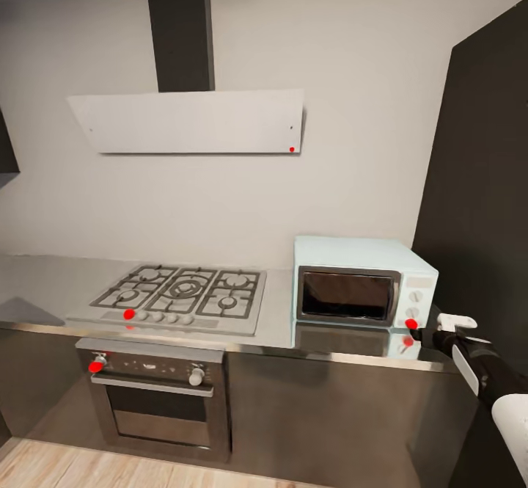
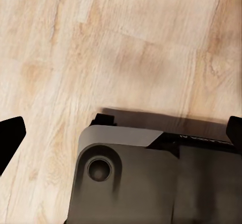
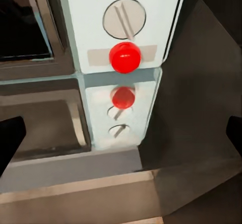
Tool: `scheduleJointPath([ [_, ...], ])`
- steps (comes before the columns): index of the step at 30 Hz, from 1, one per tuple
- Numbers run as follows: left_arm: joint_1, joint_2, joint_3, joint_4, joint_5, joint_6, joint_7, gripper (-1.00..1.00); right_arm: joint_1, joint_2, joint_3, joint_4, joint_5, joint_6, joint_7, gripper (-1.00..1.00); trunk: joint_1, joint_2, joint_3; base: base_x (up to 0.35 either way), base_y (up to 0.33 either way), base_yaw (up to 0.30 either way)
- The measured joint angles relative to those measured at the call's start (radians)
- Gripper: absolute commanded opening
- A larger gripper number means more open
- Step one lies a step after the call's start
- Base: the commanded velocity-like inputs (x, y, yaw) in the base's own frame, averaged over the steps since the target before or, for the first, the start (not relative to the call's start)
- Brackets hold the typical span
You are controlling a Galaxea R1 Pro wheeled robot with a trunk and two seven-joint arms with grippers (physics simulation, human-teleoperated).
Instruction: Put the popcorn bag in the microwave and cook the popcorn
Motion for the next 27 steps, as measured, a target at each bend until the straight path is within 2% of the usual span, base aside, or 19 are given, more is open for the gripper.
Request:
scheduleJointPath([
  [8,0.000,0.000,0.000,0.000,0.000,0.000,0.000,1.00,0.000,0.009,-0.001,0.001,-0.014,-0.011,0.001,1.00,0.000,0.000,0.000,0.000,-0.008,0.000],
  [15,0.000,-0.001,-0.001,0.000,0.000,0.000,0.000,1.00,0.000,0.011,-0.001,0.005,-0.021,-0.084,0.004,1.00,0.000,0.000,0.000,0.000,0.000,0.000],
  [20,0.000,-0.002,-0.001,-0.001,0.000,0.000,0.000,1.00,0.001,0.025,-0.003,0.051,-0.020,-0.192,0.005,1.00,0.000,0.000,0.000,0.000,0.000,0.000],
  [27,0.000,-0.001,-0.001,0.000,0.000,0.000,0.000,1.00,0.000,0.027,-0.003,0.061,-0.019,-0.212,0.005,1.00,0.000,0.000,0.000,0.155,0.000,0.000],
])
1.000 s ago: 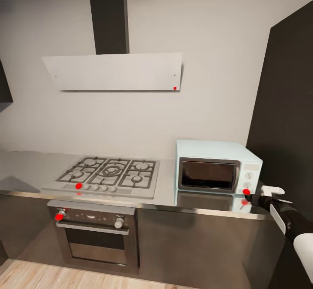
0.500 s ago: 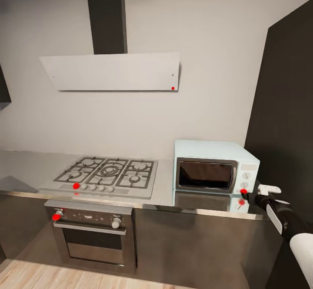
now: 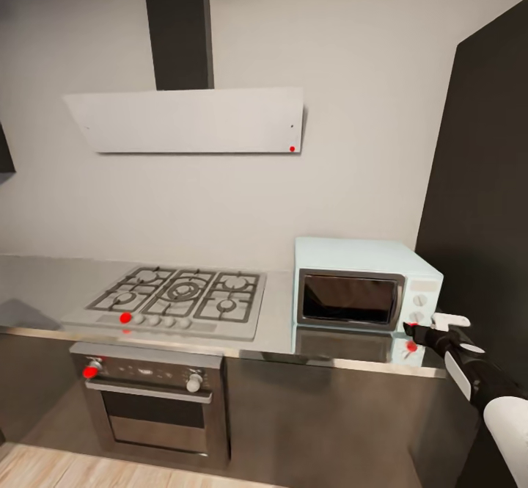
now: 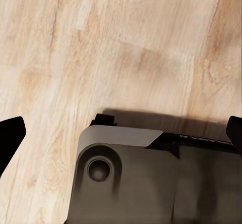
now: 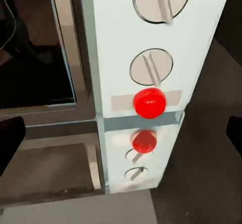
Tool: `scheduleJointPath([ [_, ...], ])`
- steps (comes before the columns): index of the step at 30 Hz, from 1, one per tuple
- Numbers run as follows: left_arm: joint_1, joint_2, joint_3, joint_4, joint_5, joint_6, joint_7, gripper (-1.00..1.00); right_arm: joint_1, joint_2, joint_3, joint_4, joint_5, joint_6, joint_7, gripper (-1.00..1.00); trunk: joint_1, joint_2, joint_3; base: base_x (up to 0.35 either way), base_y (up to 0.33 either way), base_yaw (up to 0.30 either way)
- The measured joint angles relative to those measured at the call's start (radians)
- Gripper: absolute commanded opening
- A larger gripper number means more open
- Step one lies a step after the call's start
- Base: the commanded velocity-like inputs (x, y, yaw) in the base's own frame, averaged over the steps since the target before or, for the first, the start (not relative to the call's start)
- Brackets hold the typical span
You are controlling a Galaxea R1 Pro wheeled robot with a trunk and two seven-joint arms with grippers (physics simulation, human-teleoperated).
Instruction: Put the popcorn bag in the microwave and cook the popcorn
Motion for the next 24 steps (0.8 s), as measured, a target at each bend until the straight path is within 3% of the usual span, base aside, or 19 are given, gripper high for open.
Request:
scheduleJointPath([
  [4,0.000,-0.001,0.000,0.000,0.000,0.000,0.000,1.00,0.000,-0.001,0.000,0.001,0.004,0.000,-0.002,1.00,0.000,0.000,0.000,0.018,0.000,0.000],
  [5,0.000,-0.001,0.000,0.000,0.000,0.000,0.000,1.00,0.000,-0.001,0.000,0.003,0.005,0.000,-0.006,-1.00,0.000,0.000,0.000,0.002,0.000,0.000],
  [14,0.000,-0.001,0.000,0.000,0.000,0.000,0.000,1.00,0.001,-0.008,0.001,0.014,0.011,0.001,0.004,-1.00,0.000,0.000,0.000,0.000,0.000,0.000],
  [19,0.000,-0.001,0.000,0.000,0.000,0.000,0.000,1.00,0.000,-0.024,0.001,0.017,0.010,0.003,0.085,-1.00,0.000,0.000,0.000,0.000,0.000,0.000],
  [24,0.000,-0.001,0.000,0.000,0.000,0.000,0.000,1.00,0.000,-0.038,0.003,0.041,0.012,0.005,0.115,-1.00,0.000,0.000,0.000,0.037,-0.026,0.000],
])
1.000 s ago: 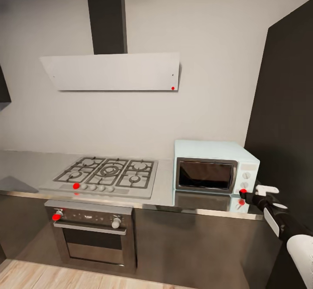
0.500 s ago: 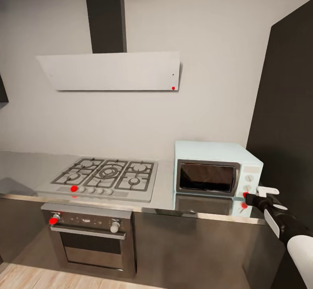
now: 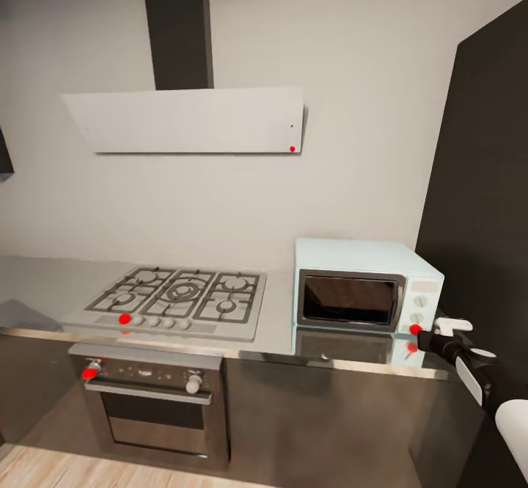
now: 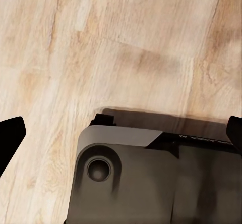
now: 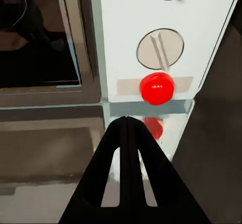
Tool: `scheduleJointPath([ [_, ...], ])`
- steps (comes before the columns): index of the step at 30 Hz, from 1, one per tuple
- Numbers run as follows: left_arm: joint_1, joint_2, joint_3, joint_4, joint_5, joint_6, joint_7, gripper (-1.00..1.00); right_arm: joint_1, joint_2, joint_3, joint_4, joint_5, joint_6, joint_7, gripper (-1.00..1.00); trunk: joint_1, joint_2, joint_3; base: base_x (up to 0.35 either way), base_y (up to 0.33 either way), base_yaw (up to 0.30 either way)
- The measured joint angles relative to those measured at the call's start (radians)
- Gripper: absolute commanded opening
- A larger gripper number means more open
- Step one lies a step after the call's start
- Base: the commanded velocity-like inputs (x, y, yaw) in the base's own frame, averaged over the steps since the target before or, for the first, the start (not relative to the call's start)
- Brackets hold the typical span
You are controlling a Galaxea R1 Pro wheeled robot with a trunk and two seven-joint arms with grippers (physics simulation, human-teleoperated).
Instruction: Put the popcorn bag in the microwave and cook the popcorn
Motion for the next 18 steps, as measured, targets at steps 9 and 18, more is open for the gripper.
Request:
scheduleJointPath([
  [9,0.000,0.000,0.000,0.000,0.000,0.000,0.000,1.00,0.000,0.002,0.002,0.003,0.000,-0.004,-0.010,-1.00,0.000,0.000,0.000,0.186,-0.149,0.000],
  [18,0.000,0.001,0.000,0.000,0.000,0.000,0.000,1.00,0.000,0.004,0.006,0.003,0.001,-0.005,-0.011,-1.00,0.000,0.000,0.000,0.063,-0.045,0.000],
])
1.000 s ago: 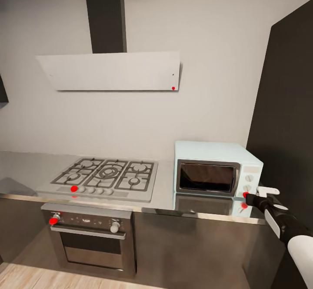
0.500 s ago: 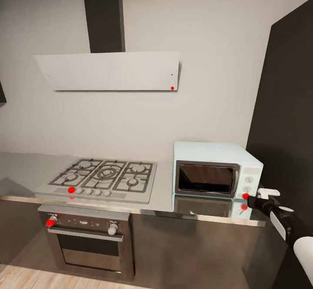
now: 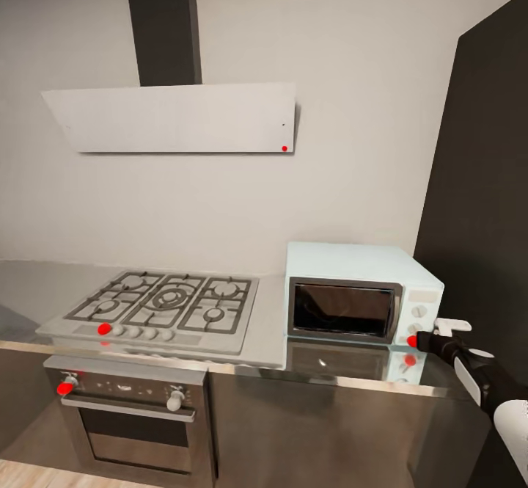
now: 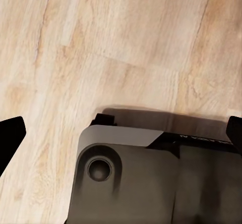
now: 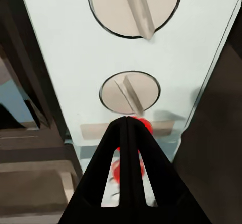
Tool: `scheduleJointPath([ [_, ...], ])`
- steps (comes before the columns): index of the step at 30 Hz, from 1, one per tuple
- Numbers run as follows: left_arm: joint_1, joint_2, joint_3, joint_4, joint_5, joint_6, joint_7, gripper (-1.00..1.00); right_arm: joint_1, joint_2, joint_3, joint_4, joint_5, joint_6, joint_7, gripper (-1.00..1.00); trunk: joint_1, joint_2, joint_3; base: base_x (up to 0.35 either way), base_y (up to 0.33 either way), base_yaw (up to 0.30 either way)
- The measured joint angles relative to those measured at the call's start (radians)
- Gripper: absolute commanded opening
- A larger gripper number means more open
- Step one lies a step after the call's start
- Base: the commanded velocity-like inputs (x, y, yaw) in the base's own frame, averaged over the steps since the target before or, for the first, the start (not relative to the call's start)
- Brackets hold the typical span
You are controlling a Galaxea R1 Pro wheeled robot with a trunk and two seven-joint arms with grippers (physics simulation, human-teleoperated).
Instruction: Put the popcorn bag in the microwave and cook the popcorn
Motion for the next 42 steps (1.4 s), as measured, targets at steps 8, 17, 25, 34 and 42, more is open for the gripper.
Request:
scheduleJointPath([
  [8,0.000,0.000,0.000,0.000,0.001,0.000,0.000,1.00,0.000,0.003,0.002,0.038,0.001,-0.008,-0.008,-1.00,0.000,0.000,0.000,0.000,0.000,0.000],
  [17,0.000,0.000,0.000,-0.001,0.000,0.000,0.000,1.00,0.000,-0.003,0.002,0.079,0.002,-0.023,-0.033,-1.00,0.000,0.000,0.000,0.035,0.000,0.000],
  [25,0.000,0.002,0.000,-0.001,0.001,0.000,0.000,1.00,0.000,0.001,0.003,0.089,0.001,-0.029,-0.035,-1.00,0.000,0.000,0.000,0.217,-0.088,0.000],
  [34,0.000,0.002,0.001,-0.002,0.002,0.000,0.000,1.00,0.015,-0.002,0.008,0.154,0.006,-0.077,-0.034,-1.00,-0.005,-0.001,0.000,0.122,-0.071,0.000],
  [42,0.000,0.002,0.002,-0.002,0.002,0.000,0.000,1.00,0.006,-0.002,0.004,0.175,0.078,-0.081,-0.038,-1.00,-0.001,-0.001,0.000,0.000,0.000,0.000],
])
